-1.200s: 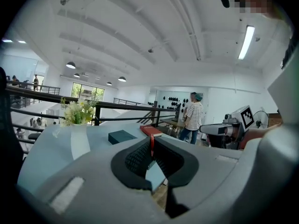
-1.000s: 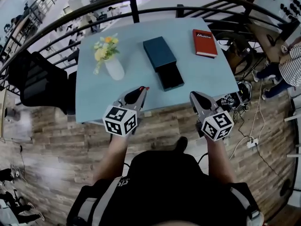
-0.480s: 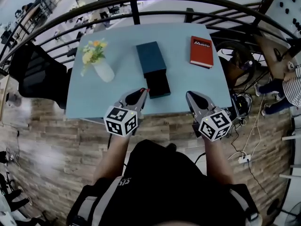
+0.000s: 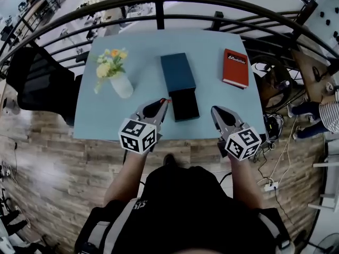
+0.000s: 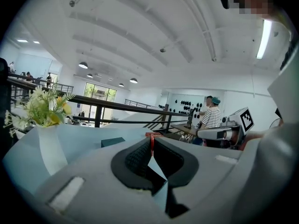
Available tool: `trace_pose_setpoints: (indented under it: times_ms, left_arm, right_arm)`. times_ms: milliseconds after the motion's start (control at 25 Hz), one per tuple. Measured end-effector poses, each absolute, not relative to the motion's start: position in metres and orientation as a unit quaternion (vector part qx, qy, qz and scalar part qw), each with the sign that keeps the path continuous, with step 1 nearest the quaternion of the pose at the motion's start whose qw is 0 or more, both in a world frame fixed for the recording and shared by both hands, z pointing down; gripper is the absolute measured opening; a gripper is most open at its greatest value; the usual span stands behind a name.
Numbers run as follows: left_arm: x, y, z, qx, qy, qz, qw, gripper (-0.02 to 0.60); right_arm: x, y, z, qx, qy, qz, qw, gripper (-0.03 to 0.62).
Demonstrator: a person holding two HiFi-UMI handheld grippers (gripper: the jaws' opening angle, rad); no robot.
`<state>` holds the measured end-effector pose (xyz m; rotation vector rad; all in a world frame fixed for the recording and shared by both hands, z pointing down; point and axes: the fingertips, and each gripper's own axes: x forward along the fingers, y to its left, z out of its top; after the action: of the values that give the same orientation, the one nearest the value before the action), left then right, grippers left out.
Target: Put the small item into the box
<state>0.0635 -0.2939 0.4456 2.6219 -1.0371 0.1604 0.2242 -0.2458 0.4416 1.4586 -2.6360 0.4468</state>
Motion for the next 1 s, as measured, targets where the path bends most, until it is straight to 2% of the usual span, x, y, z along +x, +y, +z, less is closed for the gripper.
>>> trace_pose_setpoints:
  times_ms: [320, 1000]
  left_arm:
    - [0.056, -0.332, 0.463, 0.913, -0.363, 0.066, 0.174, 0.02]
    - [0.114, -0.378, 0.498, 0.887, -0.398, 0.099, 0.214, 0.02]
  right_arm:
    - [0.195, -0.282, 0.469, 0.457, -0.87, 0.178, 0.058, 0.002]
    - [0.255, -0.359, 0.487, 0.416, -0.884, 0.202, 0.064, 0.002]
